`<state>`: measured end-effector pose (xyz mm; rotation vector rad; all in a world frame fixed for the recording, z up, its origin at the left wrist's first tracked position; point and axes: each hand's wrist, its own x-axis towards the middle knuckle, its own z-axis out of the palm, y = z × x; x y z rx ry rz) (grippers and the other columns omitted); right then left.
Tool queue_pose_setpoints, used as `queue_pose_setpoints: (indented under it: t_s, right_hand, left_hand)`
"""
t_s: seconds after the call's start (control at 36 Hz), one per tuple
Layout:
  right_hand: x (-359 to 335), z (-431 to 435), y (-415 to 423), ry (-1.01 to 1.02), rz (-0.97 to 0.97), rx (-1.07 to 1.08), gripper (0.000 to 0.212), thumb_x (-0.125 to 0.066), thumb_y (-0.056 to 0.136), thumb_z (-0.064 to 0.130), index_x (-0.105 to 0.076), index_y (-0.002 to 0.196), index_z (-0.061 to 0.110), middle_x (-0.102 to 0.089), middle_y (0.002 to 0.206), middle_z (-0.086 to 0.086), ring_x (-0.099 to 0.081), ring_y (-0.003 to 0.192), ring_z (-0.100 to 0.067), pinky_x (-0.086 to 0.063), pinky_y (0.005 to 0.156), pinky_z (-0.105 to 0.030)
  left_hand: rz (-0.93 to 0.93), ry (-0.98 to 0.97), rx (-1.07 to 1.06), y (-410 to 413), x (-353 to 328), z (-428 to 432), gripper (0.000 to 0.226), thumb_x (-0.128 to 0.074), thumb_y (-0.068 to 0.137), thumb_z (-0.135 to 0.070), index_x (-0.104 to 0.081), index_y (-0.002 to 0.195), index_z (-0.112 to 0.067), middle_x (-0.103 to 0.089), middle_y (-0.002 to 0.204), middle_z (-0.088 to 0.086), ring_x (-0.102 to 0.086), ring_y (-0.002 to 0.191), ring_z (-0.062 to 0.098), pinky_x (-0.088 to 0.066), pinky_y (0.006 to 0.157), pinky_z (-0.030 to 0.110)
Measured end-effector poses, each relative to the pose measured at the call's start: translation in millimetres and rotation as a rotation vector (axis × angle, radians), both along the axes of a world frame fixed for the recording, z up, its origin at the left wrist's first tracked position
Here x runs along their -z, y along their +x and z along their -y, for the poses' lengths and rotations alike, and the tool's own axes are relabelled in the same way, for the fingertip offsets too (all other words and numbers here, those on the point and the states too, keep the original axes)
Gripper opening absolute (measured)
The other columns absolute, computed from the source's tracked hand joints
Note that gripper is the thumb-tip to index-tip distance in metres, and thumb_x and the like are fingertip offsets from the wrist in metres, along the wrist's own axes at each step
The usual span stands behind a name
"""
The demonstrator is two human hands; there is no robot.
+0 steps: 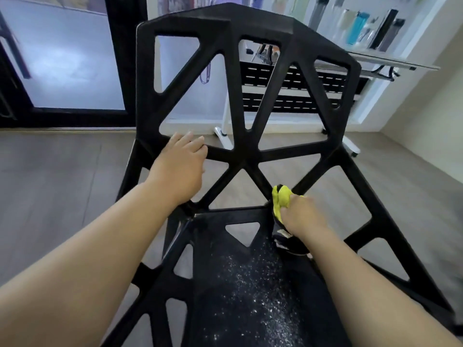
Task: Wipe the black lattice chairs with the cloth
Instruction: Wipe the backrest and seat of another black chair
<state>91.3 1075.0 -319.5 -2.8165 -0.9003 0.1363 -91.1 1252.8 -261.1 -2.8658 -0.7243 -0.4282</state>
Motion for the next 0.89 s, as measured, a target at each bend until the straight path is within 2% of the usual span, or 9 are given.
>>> queue_pose_setpoints:
  t_s: [0.08, 0.14, 0.19, 0.36, 0.47, 0.58, 0.67, 0.81, 0.89]
  right_hand:
    - [-7, 1, -12, -0.010, -0.076, -0.032, 0.016, -0.046, 0.087, 0.026, -0.058, 0.093, 0.019, -0.059, 0.104, -0.015, -0.057, 0.094, -0.035, -0.050, 0.083, -0.040]
    - [-7, -2, -26, 0.017, -0.127, -0.063, 0.043, -0.051, 0.081, 0.024, -0.057, 0.123, 0.023, -0.053, 0.118, -0.013, -0.057, 0.101, -0.032, -0.049, 0.085, -0.038]
    - [-10, -7, -45, 0.088, -0.147, -0.116, 0.052, -0.055, 0.080, 0.025, -0.050, 0.132, 0.027, -0.052, 0.122, -0.010, -0.057, 0.103, -0.030, -0.048, 0.082, -0.036]
    - [-34, -34, -87, 0.413, -0.131, -0.276, 0.059, -0.070, 0.075, 0.031, -0.040, 0.125, 0.023, -0.052, 0.104, 0.005, -0.054, 0.090, -0.019, -0.037, 0.069, -0.030]
    - [-55, -62, -111, 0.588, -0.056, -0.399, 0.063, -0.074, 0.075, 0.035, -0.043, 0.127, 0.019, -0.055, 0.117, 0.002, -0.055, 0.104, -0.021, -0.045, 0.084, -0.036]
    - [-67, -96, -129, 0.676, 0.026, -0.500, 0.066, -0.074, 0.080, 0.031, -0.039, 0.133, 0.013, -0.050, 0.125, -0.004, -0.051, 0.112, -0.023, -0.044, 0.092, -0.035]
    - [-64, -119, -140, 0.703, 0.079, -0.576, 0.070, -0.078, 0.076, 0.024, -0.041, 0.134, 0.008, -0.048, 0.125, -0.010, -0.048, 0.112, -0.026, -0.040, 0.092, -0.032]
    - [-34, -122, -149, 0.816, -0.162, -0.735, 0.069, -0.069, 0.084, 0.024, -0.035, 0.143, 0.014, -0.031, 0.128, 0.001, -0.030, 0.109, -0.001, -0.026, 0.090, -0.002]
    - [-19, -117, -143, 0.880, -0.329, -0.738, 0.061, -0.066, 0.088, 0.022, -0.039, 0.141, 0.032, -0.022, 0.125, 0.013, -0.029, 0.118, -0.004, -0.024, 0.099, -0.007]
  left_hand:
    - [-0.009, -0.081, -0.037, -23, -3, 10, 0.048, -0.044, 0.097, -0.024, -0.035, 0.142, -0.010, -0.025, 0.153, 0.004, -0.016, 0.142, 0.022, -0.022, 0.114, 0.036]
    - [0.071, -0.199, -0.100, -42, 1, 16, 0.043, -0.048, 0.096, -0.020, -0.043, 0.137, -0.009, -0.037, 0.145, 0.006, -0.029, 0.135, 0.025, -0.032, 0.107, 0.036]
    - [0.158, -0.177, -0.103, -61, 6, 21, 0.034, -0.055, 0.092, -0.014, -0.056, 0.124, -0.003, -0.049, 0.132, 0.013, -0.039, 0.125, 0.033, -0.040, 0.099, 0.041]
    - [0.455, -0.250, -0.207, -101, 11, 39, 0.041, -0.063, 0.086, -0.003, -0.055, 0.126, -0.001, -0.054, 0.122, 0.013, -0.042, 0.117, 0.033, -0.039, 0.094, 0.034]
    - [0.562, -0.424, -0.298, -117, 18, 45, 0.033, -0.052, 0.094, -0.012, -0.052, 0.126, -0.005, -0.053, 0.113, 0.009, -0.046, 0.093, 0.014, -0.036, 0.080, 0.022]
    - [0.551, -0.432, -0.358, -121, 29, 44, 0.017, -0.042, 0.097, -0.022, -0.056, 0.089, -0.016, -0.059, 0.079, 0.002, -0.056, 0.072, 0.024, -0.045, 0.062, 0.038]
    - [0.585, -0.402, -0.371, -120, 32, 46, 0.023, -0.038, 0.098, -0.020, -0.056, 0.087, -0.012, -0.057, 0.071, 0.003, -0.053, 0.065, 0.024, -0.045, 0.061, 0.041]
    - [0.638, -0.399, -0.367, -121, 36, 44, 0.025, -0.037, 0.099, -0.020, -0.057, 0.086, -0.012, -0.057, 0.071, 0.003, -0.054, 0.065, 0.025, -0.046, 0.061, 0.041]
    - [0.645, -0.409, -0.370, -119, 35, 45, 0.025, -0.037, 0.099, -0.019, -0.051, 0.079, -0.015, -0.056, 0.070, 0.002, -0.052, 0.065, 0.023, -0.043, 0.060, 0.037]
